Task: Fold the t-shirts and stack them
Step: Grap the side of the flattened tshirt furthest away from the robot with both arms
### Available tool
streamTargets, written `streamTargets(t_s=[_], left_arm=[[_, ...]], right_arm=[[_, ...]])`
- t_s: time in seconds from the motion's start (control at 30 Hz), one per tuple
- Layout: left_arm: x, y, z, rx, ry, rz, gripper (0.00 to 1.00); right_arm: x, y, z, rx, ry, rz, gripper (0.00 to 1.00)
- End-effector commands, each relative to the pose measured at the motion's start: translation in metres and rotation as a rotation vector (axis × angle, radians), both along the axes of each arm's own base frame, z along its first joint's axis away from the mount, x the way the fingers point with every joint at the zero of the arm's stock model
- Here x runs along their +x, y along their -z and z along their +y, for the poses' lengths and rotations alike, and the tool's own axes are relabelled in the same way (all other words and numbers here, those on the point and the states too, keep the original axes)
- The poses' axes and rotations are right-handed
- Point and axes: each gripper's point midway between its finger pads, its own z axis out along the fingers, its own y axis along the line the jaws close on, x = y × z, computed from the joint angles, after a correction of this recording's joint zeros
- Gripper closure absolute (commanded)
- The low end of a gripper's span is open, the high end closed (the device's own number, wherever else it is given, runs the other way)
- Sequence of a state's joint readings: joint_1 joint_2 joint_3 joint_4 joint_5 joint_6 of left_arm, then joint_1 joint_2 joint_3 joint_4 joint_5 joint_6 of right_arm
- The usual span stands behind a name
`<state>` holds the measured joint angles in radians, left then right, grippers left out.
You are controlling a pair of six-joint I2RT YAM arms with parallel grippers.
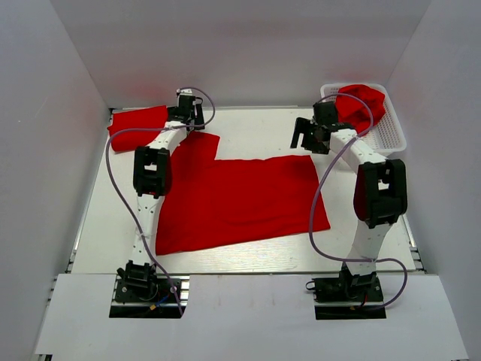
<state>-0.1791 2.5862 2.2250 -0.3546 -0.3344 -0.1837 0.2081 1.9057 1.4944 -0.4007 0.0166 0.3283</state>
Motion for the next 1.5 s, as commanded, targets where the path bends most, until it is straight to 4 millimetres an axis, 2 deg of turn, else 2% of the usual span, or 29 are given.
streamTargets(t_s=[0.0,0.03,0.07,0.13,0.17,0.23,0.27,0.3,0.37,0.4,0.5,0.6,0.63,0.7,0.9,0.97,1.0,1.03,1.1,1.13,1.2,1.23,1.27,1.33,1.4,1.43,1.47], left_arm=[[0.008,-0.005,-0.013,-0.030,0.055,-0.035,0.04],[0.007,0.001,-0.013,-0.028,0.055,-0.025,0.05],[0.007,0.001,-0.011,-0.022,0.047,-0.026,0.13],[0.005,0.010,-0.008,-0.012,0.038,-0.006,0.18],[0.003,0.011,-0.007,-0.005,0.031,0.003,0.25],[-0.006,0.025,-0.003,0.009,0.022,0.044,0.31],[-0.010,0.024,-0.001,0.000,0.000,0.050,0.38],[-0.016,0.035,-0.001,-0.001,-0.006,0.080,0.38],[-0.022,0.027,-0.002,-0.025,-0.015,0.084,0.38],[-0.030,0.034,-0.001,-0.021,-0.016,0.108,0.34],[-0.039,0.036,0.003,-0.008,-0.025,0.133,0.30],[-0.046,0.040,0.009,0.018,-0.046,0.164,0.29],[-0.045,0.034,0.009,0.016,-0.046,0.155,0.29],[-0.050,0.043,0.007,0.010,-0.035,0.178,0.29],[-0.067,0.053,0.001,-0.021,-0.007,0.240,0.41],[-0.076,0.061,0.004,-0.028,-0.035,0.259,0.49],[-0.076,0.059,0.004,-0.030,-0.035,0.254,0.53],[-0.078,0.059,0.001,-0.041,-0.024,0.253,0.70],[-0.078,0.060,0.000,-0.048,-0.018,0.255,0.94],[-0.079,0.057,0.000,-0.048,-0.018,0.253,1.00],[-0.074,0.046,-0.001,-0.056,-0.016,0.211,1.00],[-0.076,0.046,-0.002,-0.063,-0.009,0.208,1.00],[-0.069,0.032,-0.003,-0.066,0.000,0.162,1.00],[-0.067,0.025,-0.005,-0.069,0.015,0.136,1.00],[-0.061,0.008,-0.005,-0.066,0.025,0.093,1.00],[-0.062,0.011,-0.005,-0.066,0.025,0.096,1.00],[-0.059,0.000,-0.005,-0.063,0.032,0.070,1.00]], right_arm=[[0.007,-0.001,-0.006,-0.017,0.006,-0.008,0.10],[0.006,0.001,-0.006,-0.016,0.006,0.000,0.10],[0.005,0.001,-0.005,-0.015,0.003,0.000,0.10],[0.006,0.006,-0.005,-0.011,0.006,0.014,0.10],[0.006,0.006,-0.005,-0.011,0.008,0.016,0.10],[0.007,0.009,-0.006,-0.010,0.012,0.021,0.10],[0.008,0.008,-0.005,-0.006,0.012,0.019,0.10],[0.008,0.012,-0.006,-0.009,0.014,0.027,0.10],[0.011,0.009,-0.006,-0.003,0.023,0.021,0.10],[0.010,0.011,-0.006,-0.004,0.022,0.026,0.10],[0.010,0.011,-0.006,-0.001,0.022,0.026,0.10],[0.007,0.012,-0.006,0.000,0.023,0.033,0.10],[0.007,0.012,-0.006,0.000,0.025,0.031,0.10],[0.005,0.012,-0.006,0.001,0.024,0.033,0.10],[0.002,0.014,-0.009,-0.011,0.041,0.039,0.10],[0.002,0.015,-0.013,-0.015,0.059,0.041,0.10],[0.003,0.015,-0.012,-0.016,0.059,0.038,0.10],[0.004,0.015,-0.012,-0.018,0.056,0.036,0.10],[0.006,0.016,-0.011,-0.014,0.067,0.037,0.10],[0.007,0.016,-0.013,-0.017,0.073,0.038,0.10],[0.013,0.018,-0.011,-0.018,0.076,0.031,0.10],[0.015,0.019,-0.009,-0.014,0.068,0.032,0.10],[0.018,0.018,-0.008,-0.015,0.069,0.027,0.10],[0.026,0.023,-0.011,-0.032,0.084,0.025,0.10],[0.032,0.029,-0.014,-0.044,0.108,0.033,0.10],[0.038,0.026,-0.012,-0.041,0.114,0.021,0.10],[0.039,0.032,-0.012,-0.042,0.116,0.032,0.10]])
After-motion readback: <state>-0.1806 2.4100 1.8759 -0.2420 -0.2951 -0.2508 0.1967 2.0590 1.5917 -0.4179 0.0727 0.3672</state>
